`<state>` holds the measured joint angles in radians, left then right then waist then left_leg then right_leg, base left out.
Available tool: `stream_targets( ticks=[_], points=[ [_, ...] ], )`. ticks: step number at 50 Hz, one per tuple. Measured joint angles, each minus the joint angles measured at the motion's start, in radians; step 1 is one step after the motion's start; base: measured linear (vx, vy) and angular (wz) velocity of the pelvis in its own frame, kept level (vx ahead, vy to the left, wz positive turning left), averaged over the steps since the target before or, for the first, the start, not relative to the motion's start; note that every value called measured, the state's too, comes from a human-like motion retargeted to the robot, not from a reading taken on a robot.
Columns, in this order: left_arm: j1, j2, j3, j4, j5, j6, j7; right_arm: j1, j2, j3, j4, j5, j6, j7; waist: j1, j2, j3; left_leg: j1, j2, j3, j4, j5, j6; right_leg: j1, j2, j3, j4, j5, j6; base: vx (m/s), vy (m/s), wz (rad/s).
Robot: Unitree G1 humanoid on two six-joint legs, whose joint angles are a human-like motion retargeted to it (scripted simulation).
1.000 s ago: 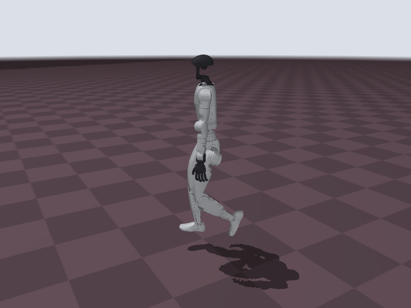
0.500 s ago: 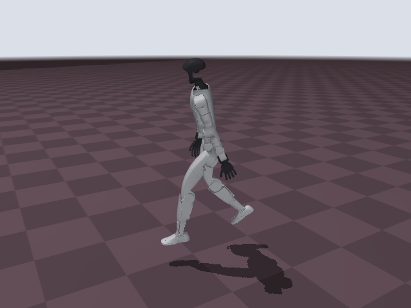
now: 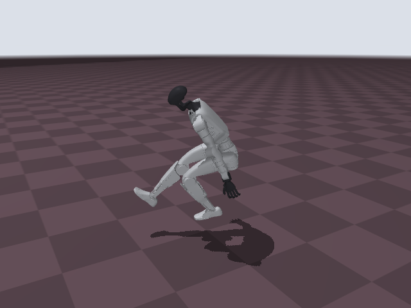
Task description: Stand up
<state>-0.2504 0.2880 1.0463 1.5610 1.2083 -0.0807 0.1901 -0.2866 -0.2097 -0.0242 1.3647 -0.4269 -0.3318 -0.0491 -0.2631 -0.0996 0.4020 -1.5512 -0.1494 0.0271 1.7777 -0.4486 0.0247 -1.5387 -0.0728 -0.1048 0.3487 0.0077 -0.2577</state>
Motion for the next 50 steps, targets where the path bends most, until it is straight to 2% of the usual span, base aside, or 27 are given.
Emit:
stream_targets(
  ticks=[2, 3, 5, 8, 10, 11, 12, 13, 15, 16, 17, 18, 20, 21, 22, 23, 25, 27, 28, 29, 30, 32, 35, 39, 43, 45, 50],
  points=[
    [0.029, -0.019, -0.03, 0.015, 0.03, 0.007, 0.037, 0.024, -0.008, 0.023, 0.009, 0.01, -0.006, -0.014, 0.016, -0.029, 0.071, -0.011, -0.018, 0.072, 0.092, -0.017, 0.025, 0.013, -0.064, -0.022, 0.015, 0.245, -0.001, -0.16, 0.06, 0.45],
    [0.06, -0.027, -0.053, 0.02, 0.039, 0.0, 0.062, 0.042, -0.008, 0.039, 0.021, 0.008, -0.012, -0.019, 0.03, -0.027, 0.104, -0.017, -0.021, 0.067, 0.14, -0.028, 0.013, 0.025, -0.039, 0.023, -0.014, 0.315, 0.008, -0.3, 0.03, 0.01],
    [0.153, -0.052, -0.108, 0.027, 0.054, -0.002, 0.123, 0.105, -0.021, 0.092, 0.048, -0.007, -0.004, -0.039, 0.064, -0.056, 0.118, -0.019, -0.006, 0.11, 0.226, -0.055, -0.01, 0.06, -0.046, -0.005, -0.05, 0.355, 0.039, -0.44, 0.13, -0.44],
    [0.33, -0.096, -0.174, 0.024, 0.109, 0.018, 0.252, 0.251, -0.05, 0.171, 0.09, -0.047, 0.013, -0.129, 0.098, -0.094, 0.118, -0.019, 0.004, 0.207, 0.322, -0.064, -0.073, 0.097, -0.022, 0.076, -0.042, 0.439, 0.034, -0.39, 0.23, -0.44],
    [0.451, -0.115, -0.224, 0.019, 0.152, 0.022, 0.363, 0.368, -0.07, 0.203, 0.111, -0.076, 0.016, -0.248, 0.102, -0.088, 0.118, -0.019, -0.011, 0.253, 0.374, -0.062, -0.148, 0.118, -0.052, 0.057, 0.022, 0.516, 0.061, -0.34, 0.23, 0.17],
    [0.515, -0.121, -0.262, 0.029, 0.178, 0.0, 0.415, 0.431, -0.07, 0.177, 0.135, -0.093, -0.002, -0.338, 0.092, -0.079, 0.118, -0.019, -0.022, 0.294, 0.387, -0.055, -0.168, 0.137, -0.062, 0.094, 0.056, 0.516, 0.108, -0.26, 0.26, 0.66],
    [0.575, -0.129, -0.295, 0.04, 0.2, -0.022, 0.479, 0.488, -0.067, 0.151, 0.165, -0.103, -0.032, -0.423, 0.085, -0.072, 0.118, -0.019, -0.028, 0.336, 0.397, -0.049, -0.186, 0.159, -0.068, 0.126, 0.081, 0.516, 0.14, -0.32, 0.3, 0.59],
    [0.628, -0.137, -0.321, 0.05, 0.212, -0.046, 0.568, 0.531, -0.057, 0.126, 0.207, -0.102, -0.083, -0.5, 0.085, -0.068, 0.118, -0.019, -0.023, 0.379, 0.401, -0.045, -0.204, 0.186, -0.063, 0.148, 0.089, 0.516, 0.138, -0.5, 0.33, 0.22],
    [0.699, -0.155, -0.329, 0.088, 0.226, -0.074, 0.84, 0.577, -0.037, 0.059, 0.273, -0.113, -0.13, -0.871, 0.071, -0.083, 0.118, -0.019, 0.044, 0.481, 0.41, 0.026, -0.208, 0.23, -0.061, 0.207, 0.077, 0.516, 0.127, -0.62, 0.39, -0.09],
    [0.714, -0.149, -0.345, 0.098, 0.143, -0.116, 1.1, 0.591, -0.022, 0.089, 0.212, -0.113, -0.071, -1.265, 0.066, -0.086, 0.118, -0.019, 0.094, 0.541, 0.411, 0.099, -0.162, 0.245, -0.07, 0.241, 0.058, 0.505, 0.124, -0.45, 0.38, 0.28],
    [0.713, -0.15, -0.336, 0.05, 0.123, -0.141, 1.304, 0.611, -0.009, 0.059, 0.146, -0.137, -0.032, -1.498, 0.067, -0.08, 0.118, -0.019, 0.138, 0.596, 0.411, 0.176, -0.138, 0.263, -0.102, 0.241, 0.036, 0.49, 0.124, 0.0, 0.18, 1.33],
    [0.68, -0.165, -0.278, -0.114, 0.23, -0.133, 1.394, 0.644, -0.002, -0.092, 0.07, -0.21, -0.035, -1.41, 0.082, -0.056, 0.118, -0.019, 0.172, 0.643, 0.41, 0.26, -0.158, 0.287, -0.177, 0.172, 0.011, 0.47, 0.127, 0.13, 0.05, 2.22],
    [0.555, -0.06, -0.348, 0.009, 0.183, -0.208, 1.424, 0.461, 0.018, -0.191, 0.107, -0.227, 0.003, -1.198, 0.039, 0.041, 0.118, -0.019, 0.281, 0.542, 0.319, 0.479, -0.286, 0.286, -0.26, 0.099, -0.005, 0.46, 0.152, -0.23, 0.07, 2.32],
    [0.526, -0.086, -0.278, 0.019, 0.222, -0.17, 1.41, 0.443, 0.044, -0.295, 0.093, -0.352, 0.024, -1.186, 0.013, 0.034, 0.118, -0.019, 0.281, 0.533, 0.295, 0.519, -0.286, 0.292, -0.267, 0.092, 0.018, 0.483, 0.169, -0.57, 0.12, 1.19],
    [0.496, -0.098, -0.246, 0.03, 0.234, -0.131, 1.402, 0.416, 0.051, -0.335, 0.099, -0.408, 0.055, -1.187, -0.003, 0.028, 0.118, -0.019, 0.278, 0.517, 0.269, 0.569, -0.286, 0.294, -0.271, 0.082, 0.052, 0.502, 0.18, -0.45, 0.07, 0.48],
    [0.465, -0.078, -0.289, 0.045, 0.194, -0.087, 1.407, 0.367, 0.017, -0.244, 0.147, -0.325, 0.104, -1.213, 0.001, 0.024, 0.118, -0.019, 0.271, 0.488, 0.239, 0.641, -0.283, 0.291, -0.27, 0.067, 0.109, 0.512, 0.18, -0.2, 0.09, 0.62],
    [0.468, -0.083, -0.332, -0.044, 0.161, -0.048, 1.379, 0.345, -0.02, -0.144, 0.145, -0.227, 0.225, -1.239, -0.019, 0.027, 0.118, -0.019, 0.264, 0.458, 0.146, 0.756, -0.284, 0.288, -0.317, 0.026, 0.159, 0.516, 0.292, 0.0, 0.12, 0.81],
    [0.449, -0.102, -0.293, -0.12, 0.198, -0.07, 1.304, 0.325, -0.026, -0.156, 0.117, -0.234, 0.255, -1.221, -0.007, 0.034, 0.118, -0.019, 0.31, 0.437, 0.021, 0.821, -0.286, 0.314, -0.29, 0.039, -0.012, 0.507, 0.425, -0.39, 0.08, 0.13],
    [0.447, -0.097, -0.306, -0.142, 0.192, -0.072, 1.269, 0.319, -0.022, -0.173, 0.1, -0.254, 0.256, -1.208, -0.006, 0.038, 0.118, -0.019, 0.292, 0.414, -0.039, 0.842, -0.286, 0.331, -0.287, 0.047, -0.06, 0.48, 0.457, -0.63, 0.13, 0.17],
    [0.437, -0.089, -0.31, -0.161, 0.195, -0.058, 1.233, 0.314, -0.016, -0.199, 0.089, -0.281, 0.256, -1.195, -0.002, 0.043, 0.118, -0.019, 0.272, 0.405, -0.1, 0.856, -0.286, 0.334, -0.278, 0.081, -0.085, 0.471, 0.463, -0.63, 0.17, 0.39],
    [0.425, -0.08, -0.309, -0.178, 0.202, -0.034, 1.197, 0.308, -0.01, -0.23, 0.079, -0.313, 0.256, -1.182, 0.003, 0.049, 0.118, -0.019, 0.251, 0.404, -0.16, 0.867, -0.286, 0.328, -0.267, 0.128, -0.098, 0.472, 0.455, -0.28, 0.11, 0.24],
    [0.404, -0.057, -0.302, -0.234, 0.209, 0.018, 1.111, 0.277, 0.001, -0.235, 0.074, -0.323, 0.265, -1.171, 0.023, 0.063, 0.118, -0.019, 0.256, 0.405, -0.3, 0.893, -0.286, 0.298, -0.272, 0.066, -0.096, 0.493, 0.397, 0.17, -0.04, -0.15],
    [0.384, -0.039, -0.268, -0.332, 0.224, 0.059, 1.014, 0.247, 0.018, -0.217, 0.067, -0.318, 0.316, -1.157, 0.059, 0.085, 0.118, -0.019, 0.228, 0.367, -0.491, 0.935, -0.286, 0.267, -0.284, -0.051, -0.061, 0.462, 0.374, 0.29, -0.11, -0.34],
    [0.392, -0.034, -0.247, -0.46, 0.239, 0.041, 0.939, 0.253, 0.035, -0.22, 0.061, -0.323, 0.305, -1.149, 0.091, 0.085, 0.083, 0.01, 0.23, 0.309, -0.736, 0.94, -0.286, 0.209, -0.263, 0.003, -0.06, 0.442, 0.339, 0.04, -0.23, 0.03],
    [0.405, -0.045, -0.245, -0.548, 0.222, -0.008, 0.893, 0.285, 0.047, -0.245, 0.038, -0.311, 0.26, -1.124, 0.12, 0.073, 0.066, 0.129, 0.181, 0.167, -0.956, 0.91, -0.286, 0.213, -0.241, 0.047, -0.032, 0.391, 0.303, -0.13, -0.26, 0.12],
    [0.412, -0.058, -0.237, -0.588, 0.221, -0.013, 0.88, 0.293, 0.05, -0.257, 0.036, -0.313, 0.231, -1.113, 0.129, 0.048, 0.06, 0.181, 0.163, 0.102, -1.027, 0.901, -0.286, 0.23, -0.233, 0.041, -0.025, 0.381, 0.294, -0.16, -0.22, -0.02],
    [0.453, -0.074, -0.23, -0.698, 0.162, -0.048, 0.85, 0.295, 0.061, -0.255, 0.032, -0.319, 0.164, -1.09, 0.141, 0.002, 0.046, 0.283, 0.187, 0.055, -1.107, 0.882, -0.286, 0.284, -0.201, -0.003, 0.001, 0.35, 0.254, -0.07, -0.17, -0.18]
  ],
)
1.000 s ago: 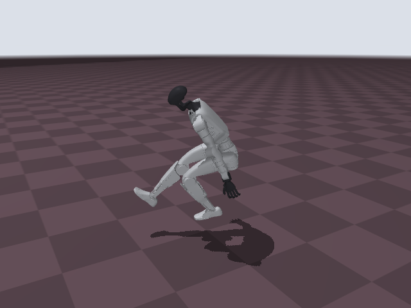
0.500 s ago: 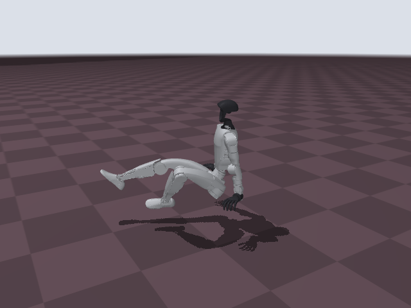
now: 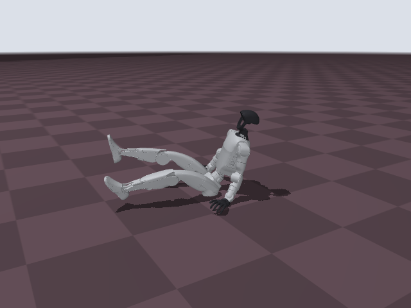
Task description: Stand up
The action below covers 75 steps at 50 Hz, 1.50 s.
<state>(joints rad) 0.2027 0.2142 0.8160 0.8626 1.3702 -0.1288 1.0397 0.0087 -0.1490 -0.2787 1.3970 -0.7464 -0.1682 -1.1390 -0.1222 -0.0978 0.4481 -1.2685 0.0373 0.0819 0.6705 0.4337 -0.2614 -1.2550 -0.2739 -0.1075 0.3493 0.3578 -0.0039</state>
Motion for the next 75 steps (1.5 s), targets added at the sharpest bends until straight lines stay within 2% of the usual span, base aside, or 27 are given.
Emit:
stream_targets(
  ticks=[3, 8, 14, 23, 28, 35, 53, 62, 75],
  points=[
    [0.01, 0.0, 0.001, -0.045, -0.028, -0.045, -0.003, -0.005, 0.005, 0.002, -0.007, -0.016, -0.058, 0.015, 0.006, -0.018, -0.002, 0.069, 0.0, 0.01, -0.032, 0.03, 0.0, 0.041, 0.018, 0.014, 0.016, 0.01, 0.007, -0.08, -0.08, -0.07],
    [-0.027, 0.04, 0.025, -0.105, -0.062, -0.071, -0.032, -0.056, 0.034, 0.023, -0.044, -0.055, -0.076, 0.084, 0.02, -0.09, 0.07, 0.194, -0.002, 0.001, -0.094, 0.073, 0.0, 0.14, 0.058, 0.021, 0.017, 0.059, 0.017, -0.32, -0.08, -0.16],
    [-0.034, 0.054, 0.064, -0.139, 0.093, -0.03, -0.073, -0.01, 0.038, 0.117, -0.113, -0.192, -0.018, 0.131, 0.043, -0.162, 0.072, 0.279, 0.038, 0.035, -0.071, 0.09, 0.0, 0.249, 0.121, 0.037, 0.01, 0.091, 0.039, -0.17, -0.09, -0.5],
    [-0.017, 0.108, 0.057, -0.134, 0.43, 0.107, -0.2, 0.038, 0.019, 0.205, -0.245, -0.429, 0.067, 0.07, 0.053, -0.192, 0.072, 0.326, 0.025, 0.04, -0.069, 0.09, 0.0, 0.319, 0.144, 0.03, 0.033, 0.098, 0.036, -0.14, -0.01, -0.25],
    [-0.027, 0.121, 0.062, -0.126, 0.489, 0.129, -0.236, 0.026, 0.018, 0.217, -0.295, -0.529, 0.116, 0.01, 0.046, -0.199, 0.072, 0.344, 0.026, 0.041, -0.07, 0.09, 0.0, 0.334, 0.152, 0.016, 0.053, 0.101, 0.034, -0.13, -0.02, -0.11],
    [-0.035, 0.13, 0.052, -0.111, 0.486, 0.203, -0.325, -0.006, 0.014, 0.201, -0.259, -0.555, 0.121, 0.003, 0.05, -0.19, 0.072, 0.37, 0.019, 0.053, -0.03, 0.09, 0.0, 0.354, 0.169, 0.025, 0.086, 0.101, 0.056, -0.01, 0.02, -0.06],
    [-0.078, 0.107, -0.036, -0.09, 0.472, 0.168, -0.522, -0.015, -0.044, 0.182, -0.189, -0.528, 0.145, 0.074, 0.07, -0.098, 0.072, 0.373, 0.017, 0.057, -0.013, 0.09, 0.0, 0.391, 0.194, -0.006, 0.057, 0.134, 0.097, 0.0, 0.03, 0.05],
    [-0.035, 0.127, -0.076, -0.103, 0.452, 0.177, -0.572, -0.018, -0.057, 0.209, -0.166, -0.525, 0.163, 0.088, 0.068, -0.094, 0.072, 0.357, 0.013, 0.058, -0.009, 0.09, 0.0, 0.384, 0.181, -0.005, 0.06, 0.116, 0.089, 0.02, -0.01, 0.04],
    [-0.11, 0.147, -0.079, -0.048, 0.495, 0.192, -0.664, -0.053, -0.071, 0.222, -0.17, -0.565, 0.202, 0.145, 0.059, -0.091, 0.072, 0.389, 0.012, 0.057, -0.004, 0.09, 0.0, 0.409, 0.161, -0.008, 0.077, 0.119, 0.09, -0.03, 0.0, 0.0]
  ],
)
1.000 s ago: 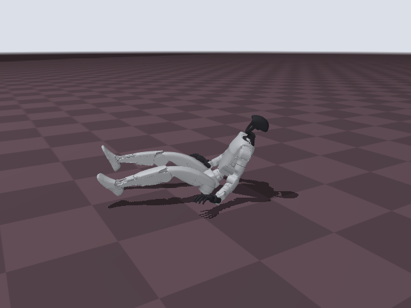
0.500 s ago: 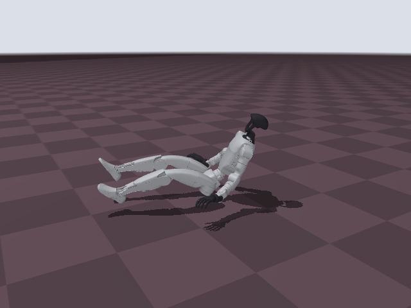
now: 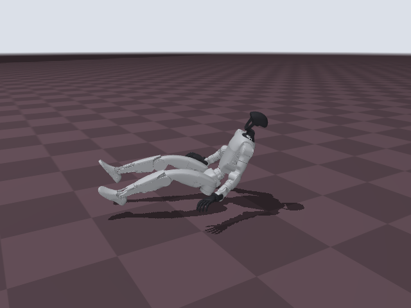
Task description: Stand up
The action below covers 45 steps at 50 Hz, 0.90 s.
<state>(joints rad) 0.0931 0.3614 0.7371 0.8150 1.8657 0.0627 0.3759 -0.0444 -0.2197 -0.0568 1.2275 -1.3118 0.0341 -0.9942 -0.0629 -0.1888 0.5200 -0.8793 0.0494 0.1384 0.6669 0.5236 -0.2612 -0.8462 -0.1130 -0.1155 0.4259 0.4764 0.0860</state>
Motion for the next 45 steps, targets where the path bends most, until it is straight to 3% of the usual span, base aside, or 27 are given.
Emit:
stream_targets(
  ticks=[7, 20, 29, 38, 45],
  points=[
    [-0.051, 0.008, 0.003, 0.006, 0.03, 0.017, -0.043, -0.026, 0.009, -0.017, 0.008, -0.006, 0.003, 0.006, -0.042, -0.013, 0.0, 0.038, -0.057, -0.03, -0.105, -0.012, 0.002, -0.008, -0.046, -0.02, 0.006, 0.022, 0.0, -0.06, -0.07, 0.54],
    [-0.032, 0.021, -0.008, -0.028, 0.012, 0.008, -0.047, -0.017, 0.02, -0.028, -0.003, -0.015, 0.003, -0.001, -0.014, -0.002, 0.0, 0.067, -0.042, -0.024, -0.075, 0.0, 0.002, 0.015, -0.014, -0.02, 0.016, 0.024, 0.006, 0.0, 0.0, -0.09],
    [0.0, 0.024, -0.007, -0.005, -0.082, 0.023, 0.061, -0.031, 0.022, -0.027, 0.04, 0.001, -0.051, -0.02, 0.007, 0.005, 0.0, 0.074, -0.018, -0.007, -0.05, 0.0, 0.002, 0.057, 0.016, -0.022, -0.016, 0.026, -0.002, 0.03, 0.02, -0.3],
    [-0.039, -0.04, 0.043, 0.043, -0.058, 0.077, 0.102, -0.057, 0.024, -0.042, 0.098, 0.02, -0.032, -0.058, 0.019, 0.005, 0.0, 0.049, -0.007, 0.018, 0.009, 0.0, 0.0, 0.05, 0.02, -0.002, -0.003, 0.009, 0.018, 0.2, 0.03, -0.28],
    [-0.027, -0.066, 0.036, 0.092, -0.082, 0.074, 0.156, -0.07, -0.006, -0.057, 0.122, 0.087, -0.04, -0.069, 0.001, 0.02, 0.0, 0.029, -0.011, 0.017, -0.012, 0.0, 0.0, 0.016, 0.002, 0.011, 0.026, -0.021, 0.005, 0.29, 0.02, -0.03]
  ],
)
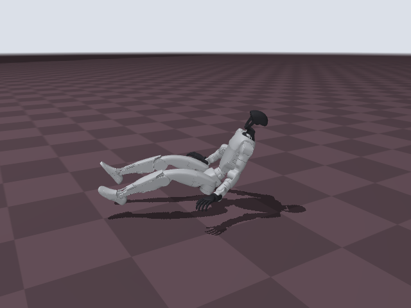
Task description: Stand up
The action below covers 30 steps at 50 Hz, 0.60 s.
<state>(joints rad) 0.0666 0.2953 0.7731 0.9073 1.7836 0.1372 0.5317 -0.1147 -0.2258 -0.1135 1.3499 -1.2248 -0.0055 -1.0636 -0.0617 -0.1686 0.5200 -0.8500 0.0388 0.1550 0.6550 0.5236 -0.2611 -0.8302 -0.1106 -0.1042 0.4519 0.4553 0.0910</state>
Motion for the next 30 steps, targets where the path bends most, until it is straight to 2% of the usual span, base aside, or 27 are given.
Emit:
stream_targets(
  ticks=[5, 12, 16, 18, 20, 23, 25, 28, 30],
  points=[
    [-0.038, -0.005, -0.014, 0.041, 0.005, -0.018, 0.05, -0.047, -0.025, -0.055, 0.001, 0.031, -0.009, 0.012, 0.004, 0.023, 0.0, -0.07, 0.0, -0.012, -0.008, 0.0, 0.0, -0.077, -0.006, 0.016, 0.013, 0.002, 0.002, -0.1, 0.06, -0.23],
    [-0.083, 0.004, -0.003, 0.075, 0.008, -0.036, 0.095, -0.095, -0.043, -0.088, -0.015, 0.048, -0.025, 0.013, -0.025, 0.037, 0.0, -0.121, -0.018, -0.047, -0.048, 0.0, 0.001, -0.16, -0.026, 0.023, 0.054, -0.017, -0.033, -0.03, 0.0, -0.01],
    [-0.092, -0.001, 0.007, 0.082, 0.007, -0.05, 0.128, -0.098, -0.05, -0.09, -0.021, 0.056, -0.031, 0.019, -0.034, 0.047, 0.0, -0.143, -0.021, -0.062, -0.017, 0.0, 0.002, -0.202, -0.036, 0.015, 0.122, -0.069, -0.073, 0.05, 0.01, -0.14],
    [-0.102, -0.005, 0.011, 0.084, 0.003, -0.055, 0.149, -0.097, -0.049, -0.094, -0.028, 0.066, -0.039, 0.022, -0.033, 0.05, 0.0, -0.158, -0.025, -0.089, -0.018, -0.001, 0.003, -0.225, -0.052, -0.018, 0.152, -0.063, -0.115, 0.11, -0.04, -0.45],
    [-0.106, -0.015, 0.015, 0.087, -0.001, -0.06, 0.17, -0.087, -0.051, -0.093, -0.038, 0.072, -0.049, 0.021, -0.005, 0.059, 0.0, -0.18, 0.031, -0.043, 0.004, 0.0, 0.002, -0.244, -0.049, -0.048, 0.188, -0.05, -0.149, 0.06, 0.06, -1.0],
    [-0.113, -0.029, 0.016, 0.095, -0.018, -0.066, 0.205, -0.072, -0.055, -0.087, -0.055, 0.084, -0.059, 0.022, 0.03, 0.072, 0.0, -0.24, 0.061, -0.031, 0.056, 0.0, 0.001, -0.283, -0.033, -0.032, 0.243, -0.066, -0.161, 0.0, 0.13, -0.92],
    [-0.124, -0.036, 0.02, 0.101, -0.028, -0.071, 0.225, -0.069, -0.057, -0.083, -0.068, 0.087, -0.067, 0.027, 0.034, 0.074, 0.0, -0.284, 0.08, -0.01, 0.071, 0.0, 0.0, -0.322, -0.026, -0.014, 0.272, -0.094, -0.2, 0.05, 0.08, -0.31],
    [-0.126, -0.048, 0.024, 0.109, -0.052, -0.064, 0.278, -0.055, -0.05, -0.069, -0.095, 0.101, -0.074, 0.022, 0.02, 0.062, 0.0, -0.35, 0.099, 0.008, 0.115, 0.0, 0.0, -0.356, -0.033, -0.019, 0.229, 0.006, -0.217, 0.06, 0.03, -0.06],
    [-0.13, -0.052, 0.028, 0.11, -0.073, -0.064, 0.324, -0.051, -0.044, -0.058, -0.113, 0.117, -0.085, 0.021, 0.003, 0.059, 0.0, -0.406, 0.112, 0.001, 0.143, 0.0, 0.001, -0.395, -0.033, -0.015, 0.232, 0.03, -0.223, -0.04, -0.01, 0.05]
  ],
)
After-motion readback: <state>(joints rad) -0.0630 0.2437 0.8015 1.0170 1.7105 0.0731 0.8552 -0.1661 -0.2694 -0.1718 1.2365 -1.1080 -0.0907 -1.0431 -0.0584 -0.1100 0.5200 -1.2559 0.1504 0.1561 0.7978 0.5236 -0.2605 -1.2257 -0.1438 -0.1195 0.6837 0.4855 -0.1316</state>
